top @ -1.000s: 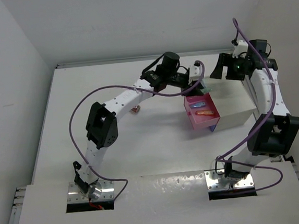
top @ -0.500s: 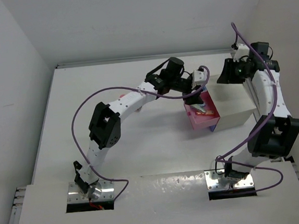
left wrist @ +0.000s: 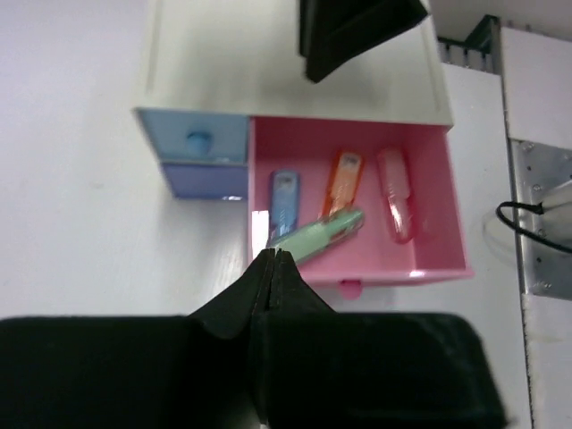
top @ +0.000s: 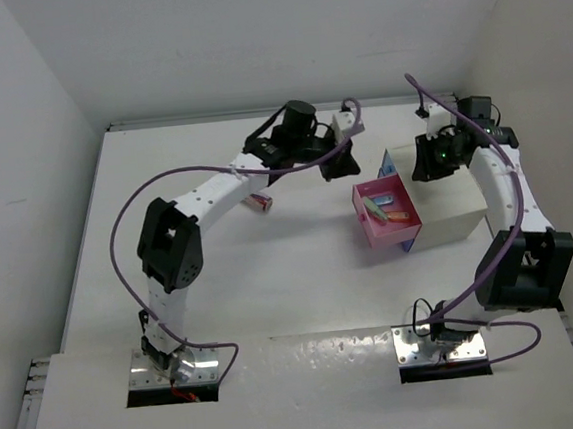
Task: Sort the stationery into containers
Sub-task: Place the pen in the drawer.
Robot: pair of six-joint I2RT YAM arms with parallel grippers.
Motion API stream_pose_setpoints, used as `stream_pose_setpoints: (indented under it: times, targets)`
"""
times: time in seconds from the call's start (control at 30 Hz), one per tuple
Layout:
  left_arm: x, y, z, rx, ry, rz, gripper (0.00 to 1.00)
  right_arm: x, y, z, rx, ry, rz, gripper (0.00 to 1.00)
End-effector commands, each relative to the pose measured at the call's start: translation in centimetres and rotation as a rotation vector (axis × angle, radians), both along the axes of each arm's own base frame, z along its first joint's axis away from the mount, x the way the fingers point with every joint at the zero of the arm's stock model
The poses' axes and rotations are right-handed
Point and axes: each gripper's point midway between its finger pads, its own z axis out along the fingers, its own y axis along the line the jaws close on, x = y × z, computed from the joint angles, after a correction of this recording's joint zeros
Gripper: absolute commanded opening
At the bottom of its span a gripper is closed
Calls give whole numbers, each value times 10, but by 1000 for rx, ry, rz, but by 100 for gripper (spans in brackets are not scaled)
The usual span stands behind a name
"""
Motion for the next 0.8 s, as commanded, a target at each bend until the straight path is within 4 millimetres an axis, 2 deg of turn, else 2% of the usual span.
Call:
stream_pose_setpoints:
  times: [0.0,0.03,0.07,0.17,0.23,0.43,0.5,0.6,0.67,0.77]
  targets:
    - [2,27,29,-36,61,84,0,1,0,8,-63,-60,60,22]
    - [2,29,23,-23,73,90,0,1,3,6,-67,-56,75,22]
    - [0,34,9,-4,130,114,0,-1,3,4,-70,-50,82,21]
    - [-6,32,-7,-5,199,119,0,-7,4,-5,-79,-16,98,20]
    - [-10,23,-10,-17,220,107,0,-11,4,-10,-86,2,108,20]
    - [-20,-5,-35,-37,330,88,0,-21,6,-16,-79,46,130,18]
    - [-20,-13,-34,-38,320,84,0,-22,8,-16,-72,49,141,17]
    - [-15,-20,-42,-39,359,97,0,-26,11,-16,-59,61,163,17]
    - [-13,-23,-50,-36,381,97,0,-32,16,-17,-39,92,189,16]
    - [-12,-22,-49,-51,392,90,0,-37,20,-17,-21,127,214,14]
